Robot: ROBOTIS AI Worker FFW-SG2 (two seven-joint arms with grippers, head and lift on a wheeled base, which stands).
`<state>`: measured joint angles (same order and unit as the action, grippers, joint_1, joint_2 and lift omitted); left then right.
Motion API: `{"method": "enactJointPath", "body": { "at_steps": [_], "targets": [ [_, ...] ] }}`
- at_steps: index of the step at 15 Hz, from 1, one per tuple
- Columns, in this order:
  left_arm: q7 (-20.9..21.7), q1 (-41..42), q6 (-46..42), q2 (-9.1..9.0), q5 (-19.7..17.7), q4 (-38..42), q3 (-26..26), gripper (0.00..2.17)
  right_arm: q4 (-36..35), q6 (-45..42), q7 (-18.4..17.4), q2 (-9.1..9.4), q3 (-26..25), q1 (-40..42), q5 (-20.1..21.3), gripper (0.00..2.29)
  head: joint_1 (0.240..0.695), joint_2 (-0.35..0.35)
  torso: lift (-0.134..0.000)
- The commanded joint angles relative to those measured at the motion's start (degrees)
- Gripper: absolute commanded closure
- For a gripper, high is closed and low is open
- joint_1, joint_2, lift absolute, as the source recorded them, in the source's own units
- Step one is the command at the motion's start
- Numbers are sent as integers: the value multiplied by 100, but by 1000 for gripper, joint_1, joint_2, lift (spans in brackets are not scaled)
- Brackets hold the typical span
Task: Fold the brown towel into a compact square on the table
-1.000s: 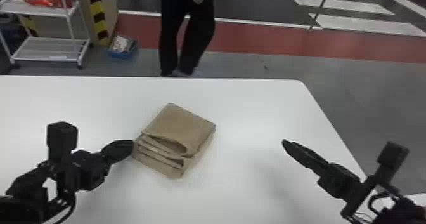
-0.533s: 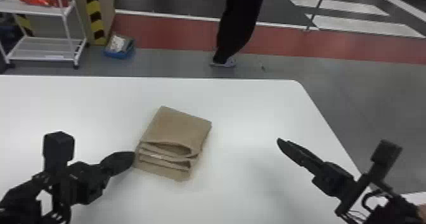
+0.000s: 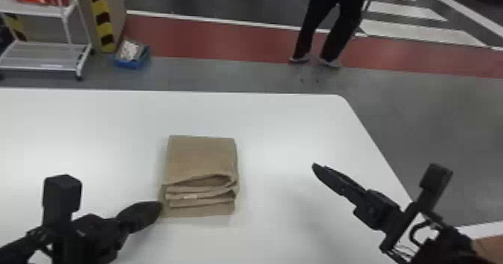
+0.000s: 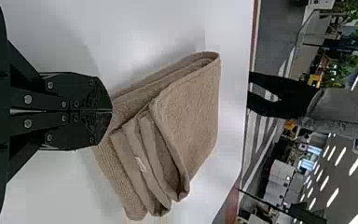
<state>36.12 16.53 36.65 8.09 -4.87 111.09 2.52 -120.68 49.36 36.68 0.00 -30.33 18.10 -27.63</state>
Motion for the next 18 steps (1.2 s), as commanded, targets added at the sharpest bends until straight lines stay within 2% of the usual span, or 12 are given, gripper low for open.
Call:
{"method": "enactJointPath", "body": {
  "at_steps": [1,4,7,10,11,12,13,14,15,16,18],
  "targets": [
    [0,166,93,-1,-76,133,56,1997,0,18,-12,5,44,-8,-24,579,695,-241,-124],
    [17,263,75,17,-111,229,100,1997,-52,35,-29,5,97,-8,-59,579,695,-253,-124],
    [-35,394,-30,17,-208,528,-111,1973,-61,35,-82,5,141,-17,-24,572,695,-253,-124],
    [-53,579,-487,17,-559,967,-507,1207,-70,70,-91,5,361,-219,117,542,695,-223,-124],
    [-53,641,-487,17,-621,1126,-612,812,-140,106,-109,5,545,-298,214,542,695,-210,-124],
    [-70,684,-505,17,-726,1258,-753,734,-158,106,-109,5,783,-430,389,569,695,-196,-124],
    [-106,711,-663,8,-797,1310,-841,728,-158,106,-117,5,1099,-605,609,957,695,-176,-124],
    [-132,737,-839,8,-805,1328,-902,647,-158,141,-240,5,1442,-737,882,1548,695,-151,-124],
    [-176,737,-944,8,-797,1319,-937,647,-123,141,-311,5,1872,-904,1312,1963,695,-122,-124],
    [-202,737,-979,8,-797,1301,-973,647,-17,141,-381,5,2329,-1036,1717,2078,695,-59,-124],
    [-273,720,-1032,17,-779,1249,-981,647,334,158,-539,5,3085,-1361,2262,2135,695,-1,-124]
  ]
}}
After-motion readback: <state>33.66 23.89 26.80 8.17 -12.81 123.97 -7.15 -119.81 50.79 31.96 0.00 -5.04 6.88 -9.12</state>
